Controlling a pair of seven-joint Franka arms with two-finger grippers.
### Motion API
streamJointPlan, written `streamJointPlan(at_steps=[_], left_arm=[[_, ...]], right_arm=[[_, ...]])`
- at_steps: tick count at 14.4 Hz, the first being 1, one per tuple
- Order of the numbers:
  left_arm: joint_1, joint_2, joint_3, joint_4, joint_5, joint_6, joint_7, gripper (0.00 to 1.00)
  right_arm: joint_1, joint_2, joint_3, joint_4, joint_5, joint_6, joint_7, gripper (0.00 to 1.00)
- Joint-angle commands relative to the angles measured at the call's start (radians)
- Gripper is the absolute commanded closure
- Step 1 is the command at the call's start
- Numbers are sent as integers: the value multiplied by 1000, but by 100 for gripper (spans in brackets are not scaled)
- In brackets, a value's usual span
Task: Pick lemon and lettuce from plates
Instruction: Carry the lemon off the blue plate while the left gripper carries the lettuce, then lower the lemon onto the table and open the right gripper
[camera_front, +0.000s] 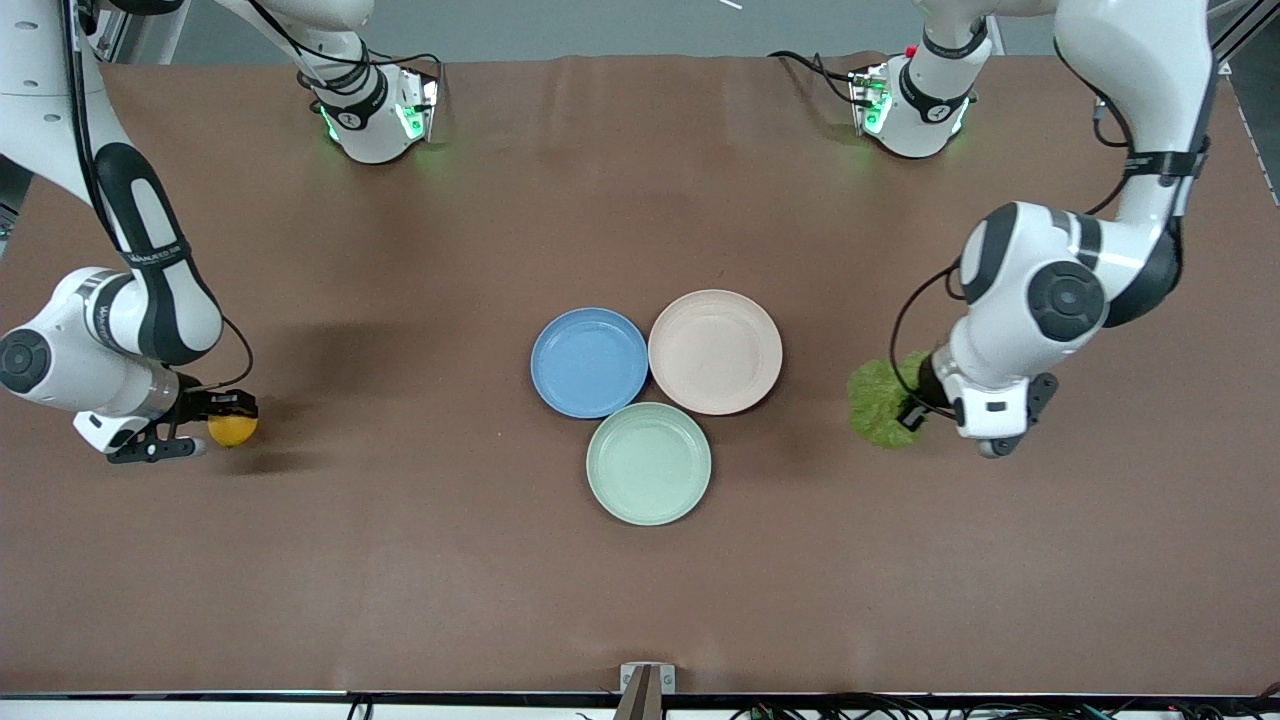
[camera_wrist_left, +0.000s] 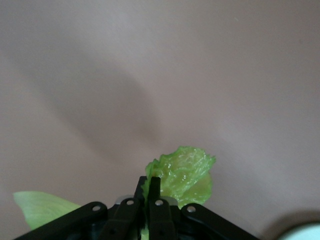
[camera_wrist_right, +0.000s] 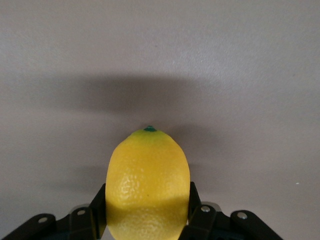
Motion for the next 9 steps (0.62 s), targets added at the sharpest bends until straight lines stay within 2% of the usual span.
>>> streamJointPlan(at_steps=[1,5,7,8,9], left_arm=[[62,-13,-11,-40,51,-13,72,97],[110,-1,-11,-59,75,-13,89,96],[128,11,-11,-70,75,-13,125,96],[141,14,-11,-83,77,-10,142,96],[148,19,-11,-88,81,-8,162,96]], right_arm=[[-2,-22,11,-40,-16,19,108,76],[-3,-14,11,-54,-16,19,122,75],[-2,-14,11,-56,-16,19,122,65],[-2,-16,11,-53,-16,13,119,42],[0,-26,11,-51,-16,6,116,6]])
